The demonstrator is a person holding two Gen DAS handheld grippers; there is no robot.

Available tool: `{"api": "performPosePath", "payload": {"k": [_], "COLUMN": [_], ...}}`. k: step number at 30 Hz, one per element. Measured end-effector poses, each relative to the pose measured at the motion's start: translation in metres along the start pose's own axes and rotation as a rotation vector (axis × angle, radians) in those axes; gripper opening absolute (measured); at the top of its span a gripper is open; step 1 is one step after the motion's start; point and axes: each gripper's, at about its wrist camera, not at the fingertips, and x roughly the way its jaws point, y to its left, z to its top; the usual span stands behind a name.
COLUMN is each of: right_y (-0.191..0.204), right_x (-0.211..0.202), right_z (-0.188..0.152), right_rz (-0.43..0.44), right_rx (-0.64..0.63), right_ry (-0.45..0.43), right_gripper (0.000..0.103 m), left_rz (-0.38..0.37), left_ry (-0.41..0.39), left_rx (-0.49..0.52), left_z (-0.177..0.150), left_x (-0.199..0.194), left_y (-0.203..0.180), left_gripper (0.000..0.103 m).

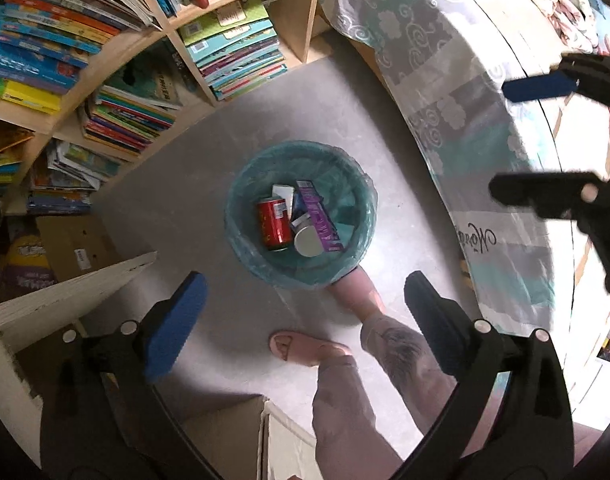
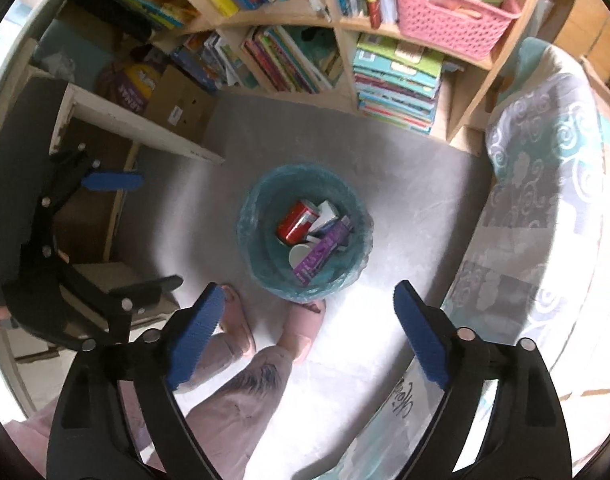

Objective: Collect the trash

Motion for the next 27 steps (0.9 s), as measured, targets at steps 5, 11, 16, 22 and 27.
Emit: {"api": "performPosePath", "payload": {"k": [5, 11, 16, 22, 27], "right_y": [-0.006, -0.003, 0.005, 0.01, 0.012], "right_x": [-0.032, -0.069, -0.096, -0.119, -0.136], "right_z": [0.001, 0.0, -0.002, -0.004, -0.005], "right_rz": [-0.003, 0.021, 0.006, 0.024, 0.069], "right_rx": [0.028, 0.038, 0.019, 0.014, 0.028], "right_ry": [-0.044, -0.084, -0.104, -0.117, -0.118], "right_gripper": [0.088, 0.089, 0.09, 0.091, 0.091], "left_rz": [0.007, 0.017, 0.024, 0.023, 0.022], "left_ry": [-0.03, -0.075, -0.106, -0.157, -0.171], "left_rx": [-0.035, -0.093, -0.131, -0.196, -0.256], "left_z": [-0.007, -0.016, -0.023, -0.031, -0.04], "left_x": [-0.034, -0.072, -0.095, -0.12, -0.135], "left_y": [-0.003, -0.001, 0.001, 0.0, 0.0], "left_gripper": [0.096, 0.096, 0.096, 0.096, 0.096]}}
